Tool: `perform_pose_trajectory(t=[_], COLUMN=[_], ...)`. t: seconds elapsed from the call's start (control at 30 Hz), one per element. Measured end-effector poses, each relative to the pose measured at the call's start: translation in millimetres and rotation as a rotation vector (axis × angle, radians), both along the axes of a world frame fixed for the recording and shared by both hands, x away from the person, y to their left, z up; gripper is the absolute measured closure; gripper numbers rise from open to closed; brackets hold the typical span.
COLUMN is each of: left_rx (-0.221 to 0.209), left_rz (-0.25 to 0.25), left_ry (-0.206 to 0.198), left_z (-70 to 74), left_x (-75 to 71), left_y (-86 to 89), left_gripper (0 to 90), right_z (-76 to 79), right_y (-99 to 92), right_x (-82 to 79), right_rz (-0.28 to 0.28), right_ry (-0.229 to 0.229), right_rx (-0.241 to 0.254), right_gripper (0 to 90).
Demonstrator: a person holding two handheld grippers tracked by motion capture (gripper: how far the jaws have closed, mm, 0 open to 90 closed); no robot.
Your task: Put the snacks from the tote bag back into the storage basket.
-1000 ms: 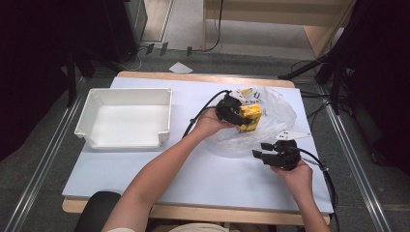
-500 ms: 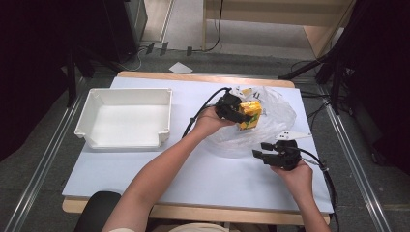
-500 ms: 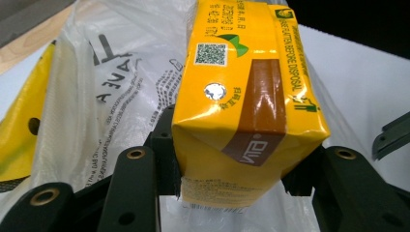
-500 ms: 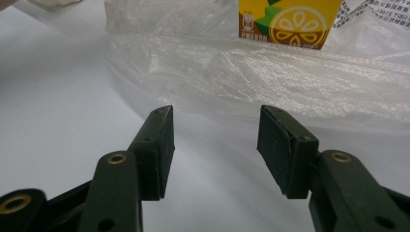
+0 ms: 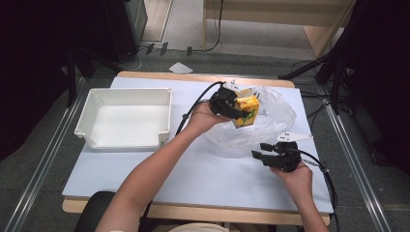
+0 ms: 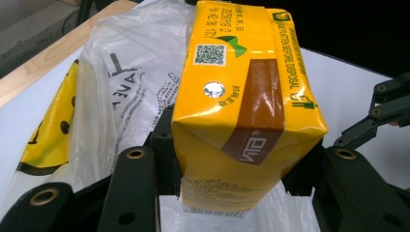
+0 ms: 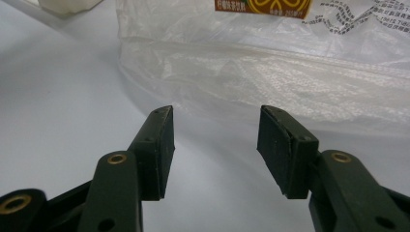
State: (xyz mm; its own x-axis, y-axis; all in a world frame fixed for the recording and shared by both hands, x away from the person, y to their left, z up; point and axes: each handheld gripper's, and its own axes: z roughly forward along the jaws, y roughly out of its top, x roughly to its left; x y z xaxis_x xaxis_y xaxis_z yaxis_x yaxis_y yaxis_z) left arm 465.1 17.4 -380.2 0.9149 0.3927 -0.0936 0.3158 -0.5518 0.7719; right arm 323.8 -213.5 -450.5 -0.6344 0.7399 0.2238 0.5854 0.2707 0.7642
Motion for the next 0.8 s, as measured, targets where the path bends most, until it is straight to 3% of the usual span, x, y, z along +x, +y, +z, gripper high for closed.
perform_pose_trajectory(t=[0.3,0.63,0.8], left_rx=[-0.013,-0.024,-0.003], left_rz=[0.001,-0.004,0.009], left_ry=[0.035,0.032,0.023], left_z=[9.6,9.7,8.5], left_x=[-9.4,-27.4,-31.7], left_y=[14.9,35.8,43.9], left_gripper=[52.4,52.4,52.3], right_z=[-0.8,-2.9,-3.3], right_y=[2.6,7.1,8.7], right_x=[-3.2,-7.0,-8.7], right_rz=[0.011,0.034,0.04], right_ry=[0.004,0.001,0.004], right_rx=[-0.003,0.004,0.0], right_gripper=[49.0,48.8,48.8])
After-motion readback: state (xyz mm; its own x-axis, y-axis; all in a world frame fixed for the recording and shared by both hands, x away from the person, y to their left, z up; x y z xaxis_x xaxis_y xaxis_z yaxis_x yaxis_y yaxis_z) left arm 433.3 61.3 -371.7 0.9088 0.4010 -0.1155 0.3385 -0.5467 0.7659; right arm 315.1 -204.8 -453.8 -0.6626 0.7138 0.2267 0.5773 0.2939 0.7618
